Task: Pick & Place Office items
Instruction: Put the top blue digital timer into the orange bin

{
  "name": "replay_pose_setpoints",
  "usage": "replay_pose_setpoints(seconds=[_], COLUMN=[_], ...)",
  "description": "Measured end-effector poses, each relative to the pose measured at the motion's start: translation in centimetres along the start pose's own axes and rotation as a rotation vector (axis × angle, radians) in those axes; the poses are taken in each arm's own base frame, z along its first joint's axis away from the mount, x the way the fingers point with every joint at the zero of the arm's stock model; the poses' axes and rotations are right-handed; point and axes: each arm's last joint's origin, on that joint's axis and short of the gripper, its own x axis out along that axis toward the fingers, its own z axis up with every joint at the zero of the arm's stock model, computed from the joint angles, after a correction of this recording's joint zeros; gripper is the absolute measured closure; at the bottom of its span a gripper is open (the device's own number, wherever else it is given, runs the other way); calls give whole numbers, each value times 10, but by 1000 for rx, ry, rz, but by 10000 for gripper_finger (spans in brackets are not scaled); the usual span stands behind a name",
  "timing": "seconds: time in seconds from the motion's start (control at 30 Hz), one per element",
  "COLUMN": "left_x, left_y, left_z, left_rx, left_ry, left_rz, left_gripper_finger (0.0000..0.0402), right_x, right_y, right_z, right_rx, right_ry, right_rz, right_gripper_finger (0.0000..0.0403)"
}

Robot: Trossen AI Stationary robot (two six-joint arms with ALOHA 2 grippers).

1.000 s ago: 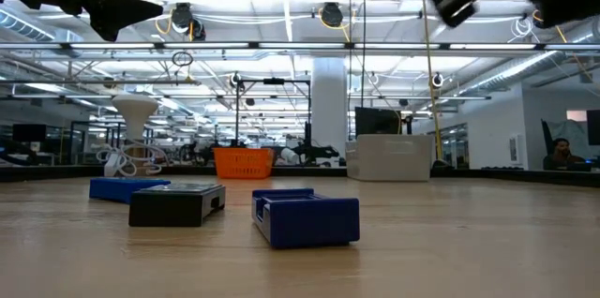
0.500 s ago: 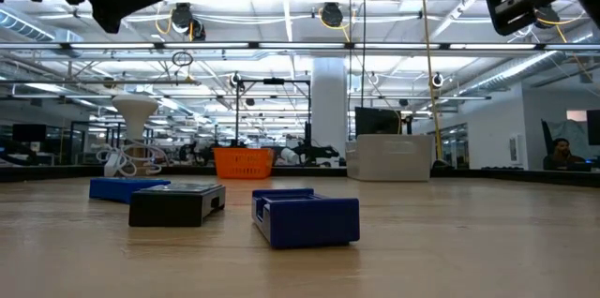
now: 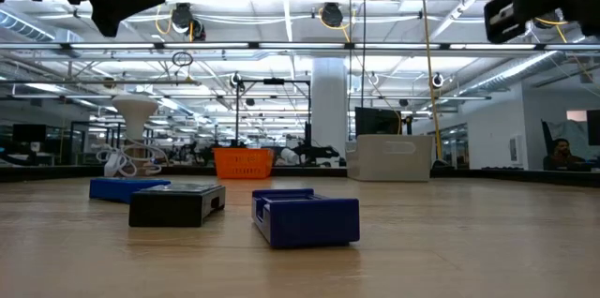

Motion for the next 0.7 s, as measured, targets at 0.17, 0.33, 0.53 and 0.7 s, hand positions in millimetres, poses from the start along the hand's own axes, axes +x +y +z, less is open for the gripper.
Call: replay_pose_setpoints(seconds=[0.17, 0.33, 0.53, 0.7], left_x=[2, 4, 7, 12], left_y=[-1, -1, -3, -5], left_z=[-2, -5, -9, -16], left_rx=[-26, -85, -76, -68], left_ry=[15, 34, 57, 103], left_rz=[5, 7, 13, 13], left_gripper_finger=[110, 110, 110, 110], right_x=[-7, -18, -25, -30], right_y=[-16, -26, -31, -33], right_z=[-10, -12, -4, 4], right_rx=[-31, 4, -64, -138], right_ry=[123, 178, 128, 75], right_rz=[-210, -321, -372, -412], right_gripper_finger=[232, 232, 232, 232])
